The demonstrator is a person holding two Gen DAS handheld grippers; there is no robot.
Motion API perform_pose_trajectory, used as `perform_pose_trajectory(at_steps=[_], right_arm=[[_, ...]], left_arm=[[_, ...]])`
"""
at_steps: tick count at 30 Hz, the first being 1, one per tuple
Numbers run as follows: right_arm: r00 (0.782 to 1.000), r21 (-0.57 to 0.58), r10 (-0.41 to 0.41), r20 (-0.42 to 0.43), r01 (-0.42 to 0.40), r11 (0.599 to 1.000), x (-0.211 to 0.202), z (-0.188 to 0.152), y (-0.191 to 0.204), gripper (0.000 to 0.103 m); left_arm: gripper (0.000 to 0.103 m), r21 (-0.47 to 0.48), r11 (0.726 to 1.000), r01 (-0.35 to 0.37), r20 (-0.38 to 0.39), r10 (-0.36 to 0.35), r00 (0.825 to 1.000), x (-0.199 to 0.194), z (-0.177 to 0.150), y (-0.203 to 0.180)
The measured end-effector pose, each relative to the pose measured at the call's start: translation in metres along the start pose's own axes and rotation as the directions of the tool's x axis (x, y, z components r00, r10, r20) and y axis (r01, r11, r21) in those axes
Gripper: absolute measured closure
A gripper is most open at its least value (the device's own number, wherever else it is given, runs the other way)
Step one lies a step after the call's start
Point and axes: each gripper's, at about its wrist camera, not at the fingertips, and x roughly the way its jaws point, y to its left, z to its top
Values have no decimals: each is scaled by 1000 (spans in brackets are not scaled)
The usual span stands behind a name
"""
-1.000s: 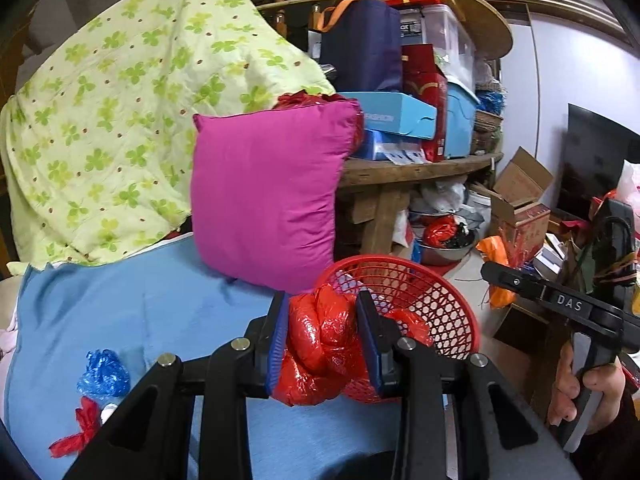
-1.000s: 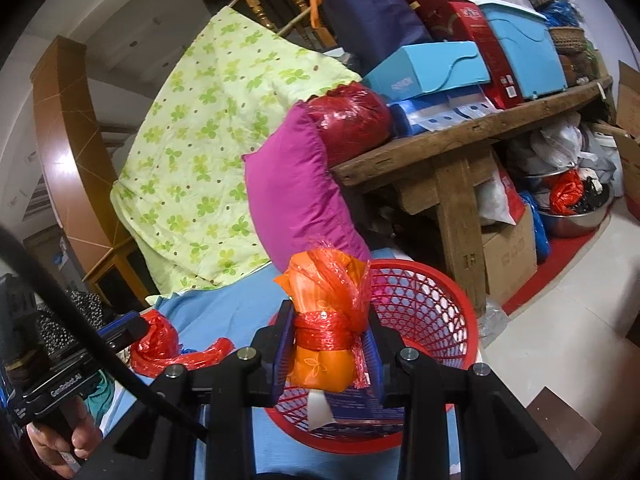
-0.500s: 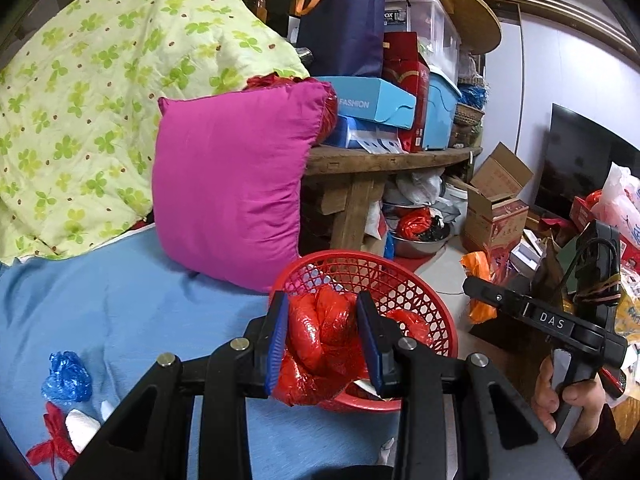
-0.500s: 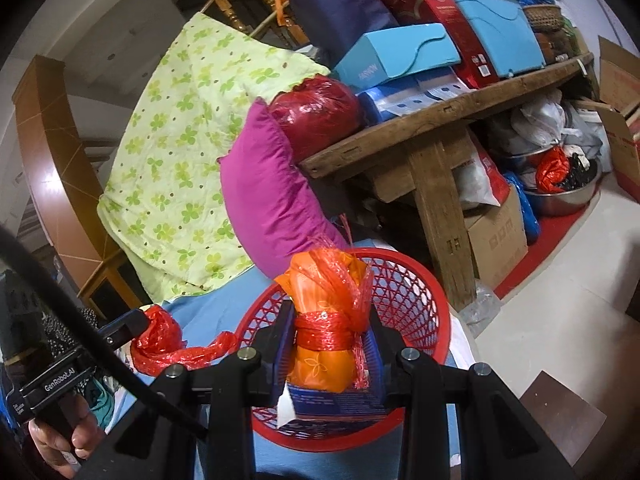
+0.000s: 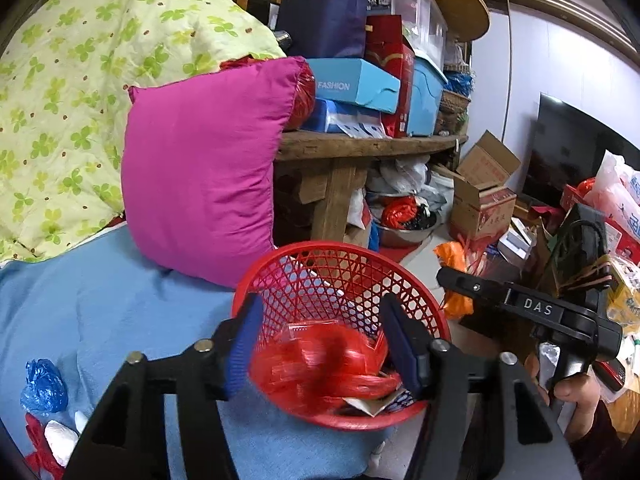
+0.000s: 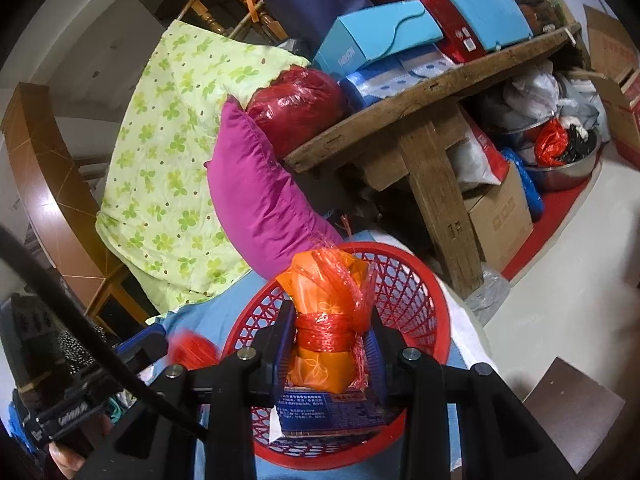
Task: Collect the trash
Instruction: 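Open both tools to drop the orange and red bags into the basket, then move both tools back toward the blue bag and red ribbon on the bed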
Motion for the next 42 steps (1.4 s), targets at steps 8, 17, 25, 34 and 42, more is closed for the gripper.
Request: perform_pose_trajectory(at_steps=[8, 17, 25, 34, 42], right_arm=[[998, 39, 42, -41, -40, 998, 11, -7, 5, 37], [997, -32, 64, 48, -63, 998, -12, -3, 29, 37], [993, -130, 111, 46, -104, 986, -13, -4, 75, 37], [978, -283, 200, -59, -208, 936, 14, -29, 163, 37], [952, -402, 222, -211, -292, 868, 61, -79, 235, 37]], left_arm=[[40, -63, 997, -35, -5, 35, 999, -8, -11, 27], [40, -177, 974, -144, -28, 141, 990, -39, -44, 90], [39, -180, 917, -356, -52, 352, 934, -89, -90, 156], [38, -336, 756, -561, -94, 566, 819, -159, -138, 257], [38, -368, 673, -642, -129, 647, 752, -183, -174, 297]])
